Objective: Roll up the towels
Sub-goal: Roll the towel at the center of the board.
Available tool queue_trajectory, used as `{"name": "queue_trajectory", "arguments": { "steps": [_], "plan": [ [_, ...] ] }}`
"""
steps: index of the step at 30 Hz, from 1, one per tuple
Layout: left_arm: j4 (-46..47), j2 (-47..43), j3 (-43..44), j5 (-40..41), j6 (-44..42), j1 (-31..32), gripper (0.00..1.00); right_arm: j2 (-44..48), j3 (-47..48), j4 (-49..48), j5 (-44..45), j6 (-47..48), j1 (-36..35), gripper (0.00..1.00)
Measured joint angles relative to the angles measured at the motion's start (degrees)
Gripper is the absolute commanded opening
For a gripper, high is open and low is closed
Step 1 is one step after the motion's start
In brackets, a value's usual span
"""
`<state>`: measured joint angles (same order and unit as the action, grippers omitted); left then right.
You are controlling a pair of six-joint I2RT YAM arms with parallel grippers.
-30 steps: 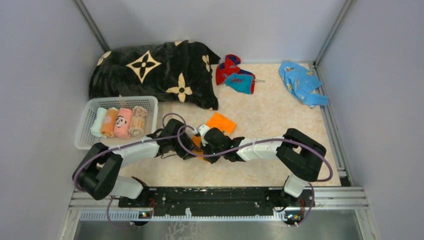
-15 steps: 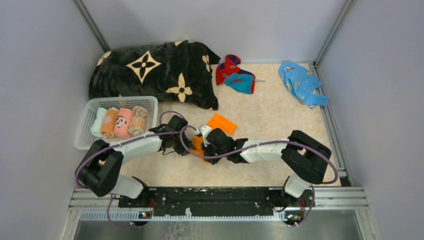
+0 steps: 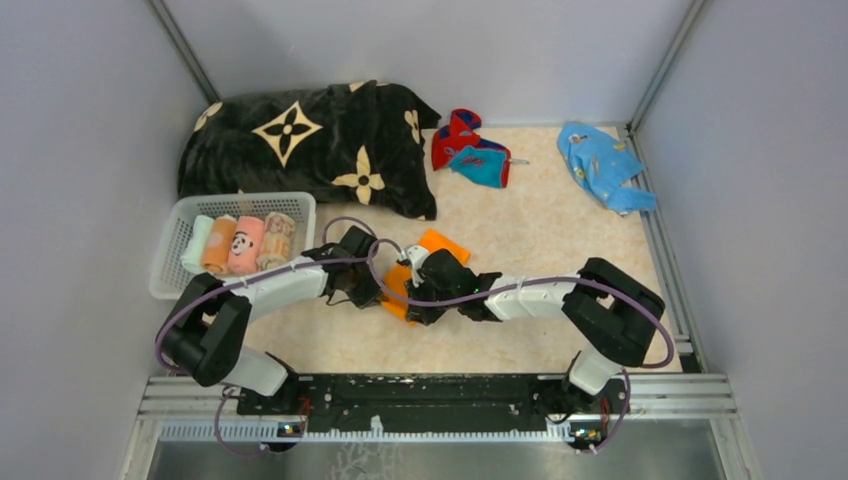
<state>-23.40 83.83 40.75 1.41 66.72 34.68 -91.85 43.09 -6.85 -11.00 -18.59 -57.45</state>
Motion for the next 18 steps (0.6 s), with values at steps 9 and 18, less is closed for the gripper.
{"name": "queue_trajectory", "arguments": {
  "steps": [9, 18],
  "plan": [
    [-0.52, -3.72, -0.74, 2.4, -4.87, -0.33, 0.54, -0.22, -3.21, -4.79, -11.85, -5.27, 6.71, 0.0],
    [1.05, -16.5, -6.49, 3.06, -10.34, -0.39, 0.58, -7.76, -6.4, -14.86, -25.11, -14.4, 13.94, 0.0]
  ]
}}
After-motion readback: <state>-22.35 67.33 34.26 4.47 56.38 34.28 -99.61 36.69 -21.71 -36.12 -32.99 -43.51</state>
